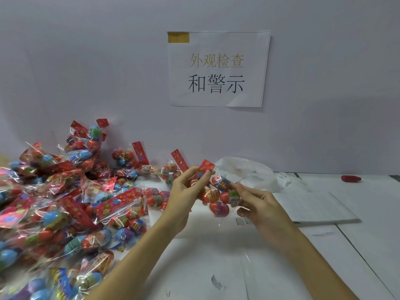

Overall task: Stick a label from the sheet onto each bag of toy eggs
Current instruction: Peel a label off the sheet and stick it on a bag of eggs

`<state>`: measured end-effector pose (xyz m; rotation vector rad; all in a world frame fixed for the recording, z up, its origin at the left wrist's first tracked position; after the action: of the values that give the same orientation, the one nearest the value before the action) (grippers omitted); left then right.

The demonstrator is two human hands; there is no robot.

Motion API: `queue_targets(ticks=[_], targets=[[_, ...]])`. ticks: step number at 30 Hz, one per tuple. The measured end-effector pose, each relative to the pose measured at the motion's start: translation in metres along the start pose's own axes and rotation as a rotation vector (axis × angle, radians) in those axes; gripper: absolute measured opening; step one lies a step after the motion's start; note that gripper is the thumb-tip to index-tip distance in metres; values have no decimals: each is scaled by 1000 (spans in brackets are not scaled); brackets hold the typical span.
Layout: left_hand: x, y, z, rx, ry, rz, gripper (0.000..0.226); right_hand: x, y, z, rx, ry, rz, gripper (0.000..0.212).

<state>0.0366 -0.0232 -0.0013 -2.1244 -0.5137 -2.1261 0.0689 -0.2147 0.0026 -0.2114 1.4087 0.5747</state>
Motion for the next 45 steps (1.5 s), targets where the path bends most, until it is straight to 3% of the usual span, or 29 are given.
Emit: queue_targets(ticks=[3, 6, 8, 11, 13, 18, 21, 26, 31, 37, 45], targets=[[4, 1, -3, 39, 57, -9, 21, 4, 0, 3, -25, 48, 150, 35], [9, -6, -5, 82, 144, 54, 21, 4, 0, 2, -70, 60, 81, 30], [10, -8, -4, 86, 187, 95, 34, 4, 1, -1, -86, 51, 10, 33], [7, -5, -1, 103, 53, -21, 64, 6, 2, 0, -70, -1, 35, 25], [6, -2, -1, -3, -85, -164, 76, 7, -3, 3, -19, -24, 105, 25], [4, 3, -7, -254, -96, 8, 31, 8, -6, 4, -56, -10, 59, 37], [5, 3, -7, -235, -71, 170, 26, 3, -12, 6, -9, -29, 26, 46], [0, 9, -11, -299, -68, 319, 19, 4, -19, 4, 92, 1, -122, 36], [-1, 8, -8, -236, -100, 266, 18, 3, -14, 5, 197, -52, -68, 28], [-9, 0, -5, -41, -192, -50, 23, 8, -5, 5, 117, -4, 40, 34], [-6, 1, -3, -113, -234, -70, 23, 9, -12, 7, 224, 76, 147, 29]])
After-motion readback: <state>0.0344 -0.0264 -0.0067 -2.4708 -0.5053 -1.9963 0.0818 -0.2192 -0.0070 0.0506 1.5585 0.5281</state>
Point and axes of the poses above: each hand's wrist, its own z-axis towards the middle knuckle, its own y-axis out of the palm, x = y × z, the point moved 3 cm from there along z, towards the middle knuckle, and after that the axes turned 9 degrees about -y, right-handed, at the moved point
